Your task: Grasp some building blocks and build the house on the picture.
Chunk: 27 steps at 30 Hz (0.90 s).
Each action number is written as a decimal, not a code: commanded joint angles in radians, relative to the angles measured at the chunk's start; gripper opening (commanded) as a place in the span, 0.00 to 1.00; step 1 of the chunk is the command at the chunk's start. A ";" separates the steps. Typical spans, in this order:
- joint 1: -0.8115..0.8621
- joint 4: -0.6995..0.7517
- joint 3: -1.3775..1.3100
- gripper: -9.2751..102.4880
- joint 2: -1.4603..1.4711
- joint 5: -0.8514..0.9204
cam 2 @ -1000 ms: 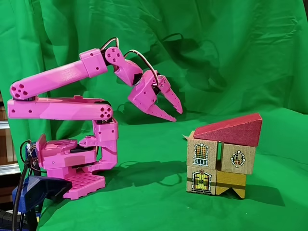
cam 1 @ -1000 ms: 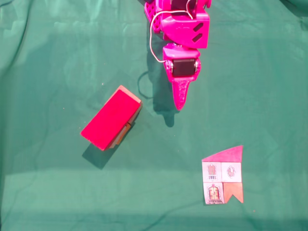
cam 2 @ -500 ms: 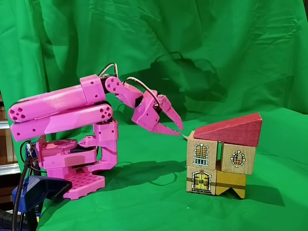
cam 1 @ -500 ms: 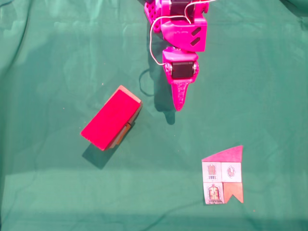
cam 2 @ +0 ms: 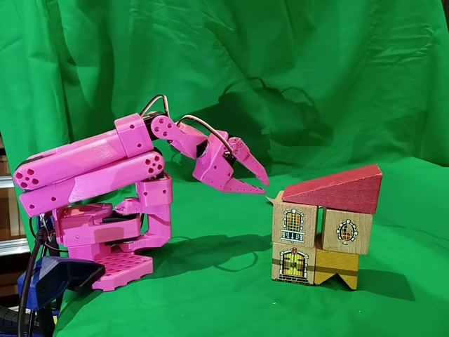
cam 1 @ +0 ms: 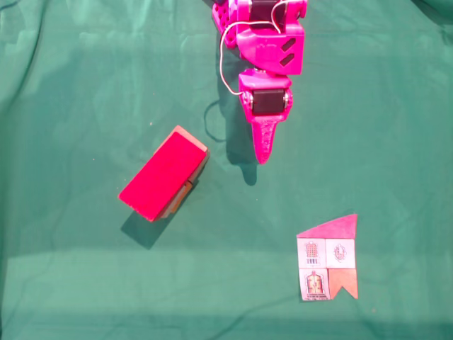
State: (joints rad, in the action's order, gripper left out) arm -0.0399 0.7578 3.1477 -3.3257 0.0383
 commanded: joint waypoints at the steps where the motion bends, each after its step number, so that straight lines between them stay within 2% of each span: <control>1: -0.006 0.000 0.012 0.08 -0.018 -0.008; 27: 0.005 0.003 0.015 0.08 -0.008 0.005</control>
State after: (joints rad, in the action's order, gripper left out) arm -0.0399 0.7578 3.1477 -3.3257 0.0383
